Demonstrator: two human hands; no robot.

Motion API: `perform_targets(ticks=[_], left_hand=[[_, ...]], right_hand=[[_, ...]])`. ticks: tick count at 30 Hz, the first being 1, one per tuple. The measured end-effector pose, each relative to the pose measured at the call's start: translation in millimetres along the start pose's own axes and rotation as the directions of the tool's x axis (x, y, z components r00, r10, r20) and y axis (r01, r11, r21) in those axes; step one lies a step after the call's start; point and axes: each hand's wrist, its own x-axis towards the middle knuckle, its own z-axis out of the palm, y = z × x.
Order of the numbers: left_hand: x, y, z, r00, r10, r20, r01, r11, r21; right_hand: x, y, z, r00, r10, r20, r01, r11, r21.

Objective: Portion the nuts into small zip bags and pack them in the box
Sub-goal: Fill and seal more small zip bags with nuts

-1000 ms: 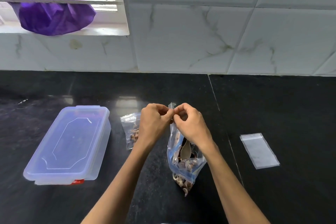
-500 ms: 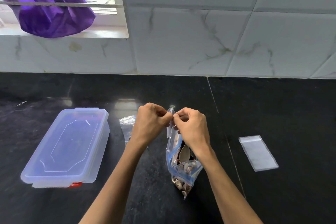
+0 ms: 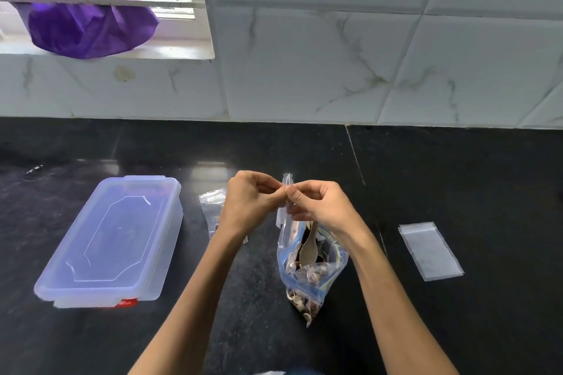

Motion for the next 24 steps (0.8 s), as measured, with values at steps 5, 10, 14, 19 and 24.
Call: perform_targets(ticks=[5, 10, 14, 19, 24], left_hand=[[-5.7, 2.5, -8.0, 0.995, -0.057, 0.085, 0.07, 0.986, -0.152], [-7.6, 4.8, -2.8, 0.981, -0.011, -0.194, 0.016, 1.0, 0.025], [-6.6, 1.8, 9.1, 0.962, 0.048, -0.269, -0.018, 0.993, 0.114], [-7.1, -1.1, 13.8, 0.936, 0.073, -0.344, -0.033, 0.992, 0.121], [-7.6, 1.0, 15.0, 0.93, 0.179, -0.321, -0.07, 0.943, 0.324]], right_hand=[[-2.9, -0.2, -4.5, 0.999, -0.035, 0.007, 0.035, 0.999, 0.0], [-2.9, 3.7, 0.6, 0.95, -0.168, -0.262, 0.085, 0.949, -0.303], [-5.2, 6.7, 12.4, 0.945, -0.235, -0.228, 0.12, 0.897, -0.425], [-6.3, 9.4, 17.7, 0.934, -0.199, -0.298, 0.088, 0.933, -0.349], [-9.8, 3.3, 15.9, 0.888, -0.272, -0.37, 0.084, 0.889, -0.45]])
